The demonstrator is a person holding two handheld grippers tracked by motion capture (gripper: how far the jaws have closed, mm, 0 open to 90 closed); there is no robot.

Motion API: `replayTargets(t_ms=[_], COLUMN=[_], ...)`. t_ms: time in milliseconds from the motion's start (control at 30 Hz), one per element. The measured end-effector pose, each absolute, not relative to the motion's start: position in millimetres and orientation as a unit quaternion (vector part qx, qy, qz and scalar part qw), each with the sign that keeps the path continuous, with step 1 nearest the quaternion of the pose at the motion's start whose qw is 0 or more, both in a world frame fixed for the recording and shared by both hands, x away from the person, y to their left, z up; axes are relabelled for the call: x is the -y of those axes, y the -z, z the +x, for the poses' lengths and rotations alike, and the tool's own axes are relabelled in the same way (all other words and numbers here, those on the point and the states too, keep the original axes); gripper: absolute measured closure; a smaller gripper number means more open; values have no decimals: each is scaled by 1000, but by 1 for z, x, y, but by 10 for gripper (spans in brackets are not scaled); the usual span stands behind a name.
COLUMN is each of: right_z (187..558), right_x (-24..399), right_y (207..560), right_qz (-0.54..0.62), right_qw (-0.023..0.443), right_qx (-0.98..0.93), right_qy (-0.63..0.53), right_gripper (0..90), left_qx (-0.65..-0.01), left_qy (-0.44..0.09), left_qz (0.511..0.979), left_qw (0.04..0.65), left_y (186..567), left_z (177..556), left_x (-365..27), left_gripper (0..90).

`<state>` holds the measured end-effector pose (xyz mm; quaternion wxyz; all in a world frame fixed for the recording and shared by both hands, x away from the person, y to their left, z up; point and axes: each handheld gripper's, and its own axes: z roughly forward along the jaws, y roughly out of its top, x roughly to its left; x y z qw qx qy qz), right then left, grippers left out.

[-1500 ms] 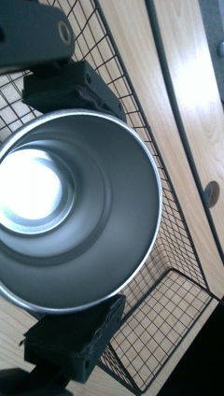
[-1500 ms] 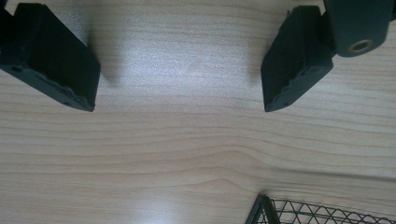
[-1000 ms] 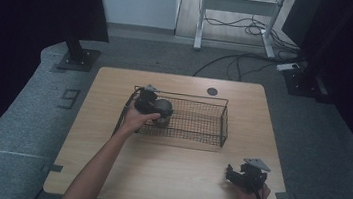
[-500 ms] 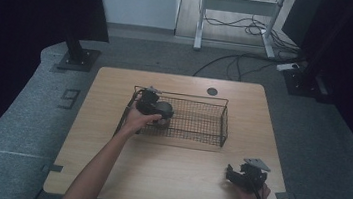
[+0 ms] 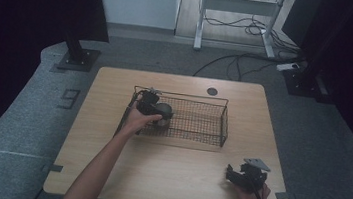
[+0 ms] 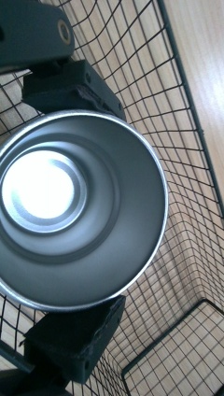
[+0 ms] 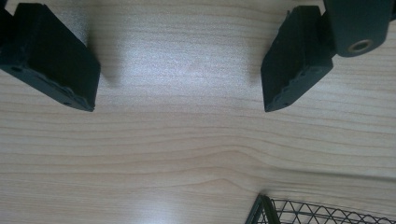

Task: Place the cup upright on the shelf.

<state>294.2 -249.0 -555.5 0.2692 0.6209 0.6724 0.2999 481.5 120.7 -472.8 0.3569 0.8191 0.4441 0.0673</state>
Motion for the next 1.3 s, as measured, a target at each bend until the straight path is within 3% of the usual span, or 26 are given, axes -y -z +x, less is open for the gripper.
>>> replayTargets(t_ms=[800, 1300], right_z=[294, 294], right_x=[249, 249], right_y=[555, 555], right_qz=[621, 621], right_qw=[269, 269], right_qx=[-673, -673], right_qy=[-300, -300], right_gripper=[117, 117], left_qx=[-441, -418], left_qy=[-62, -98], left_qz=[817, 804], left_qw=[365, 410], left_y=[469, 438], left_z=[479, 452], left_x=[-120, -138], left_gripper=[96, 93])
